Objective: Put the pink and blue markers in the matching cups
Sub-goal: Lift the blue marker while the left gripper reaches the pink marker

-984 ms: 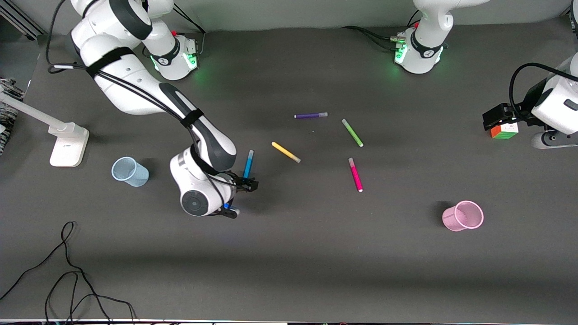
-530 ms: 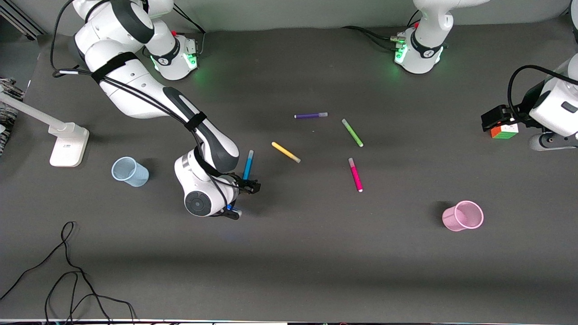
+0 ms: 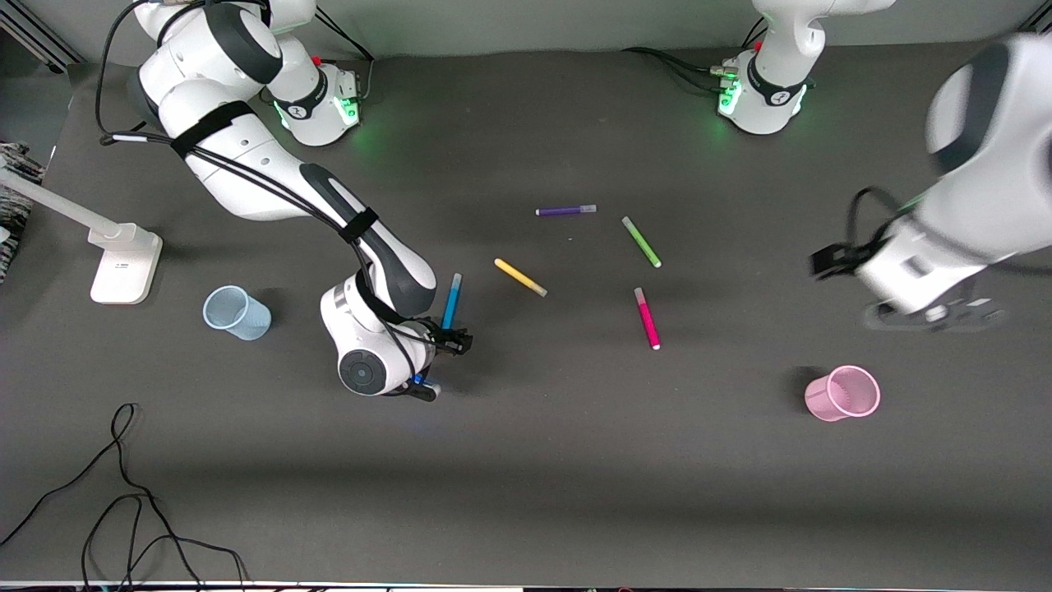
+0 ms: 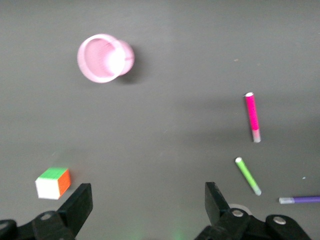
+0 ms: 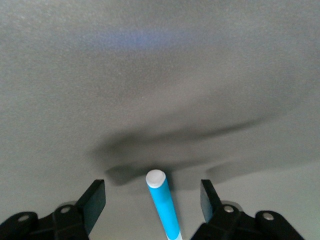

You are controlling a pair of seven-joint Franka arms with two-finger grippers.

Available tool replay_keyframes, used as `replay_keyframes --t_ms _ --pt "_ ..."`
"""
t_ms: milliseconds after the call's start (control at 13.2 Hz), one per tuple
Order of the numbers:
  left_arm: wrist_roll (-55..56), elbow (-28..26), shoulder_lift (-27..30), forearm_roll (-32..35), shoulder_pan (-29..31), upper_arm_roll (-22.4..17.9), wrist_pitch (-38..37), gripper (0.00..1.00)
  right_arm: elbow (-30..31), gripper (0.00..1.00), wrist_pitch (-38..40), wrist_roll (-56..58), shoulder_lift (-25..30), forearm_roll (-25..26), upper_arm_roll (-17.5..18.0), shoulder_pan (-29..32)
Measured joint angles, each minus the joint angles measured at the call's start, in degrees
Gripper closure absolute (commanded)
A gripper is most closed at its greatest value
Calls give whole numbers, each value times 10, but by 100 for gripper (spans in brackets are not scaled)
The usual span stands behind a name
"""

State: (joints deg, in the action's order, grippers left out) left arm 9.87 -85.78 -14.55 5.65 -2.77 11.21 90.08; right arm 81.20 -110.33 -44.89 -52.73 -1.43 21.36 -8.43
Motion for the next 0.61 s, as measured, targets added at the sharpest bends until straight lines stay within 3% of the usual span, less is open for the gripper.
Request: replay_keyframes --t_ms 303,606 --pt "54 17 -103 -6 -50 2 73 0 3 62 -1 0 0 0 0 0" --pt "224 21 -199 -51 -80 8 106 0 2 81 -1 0 1 0 2 0"
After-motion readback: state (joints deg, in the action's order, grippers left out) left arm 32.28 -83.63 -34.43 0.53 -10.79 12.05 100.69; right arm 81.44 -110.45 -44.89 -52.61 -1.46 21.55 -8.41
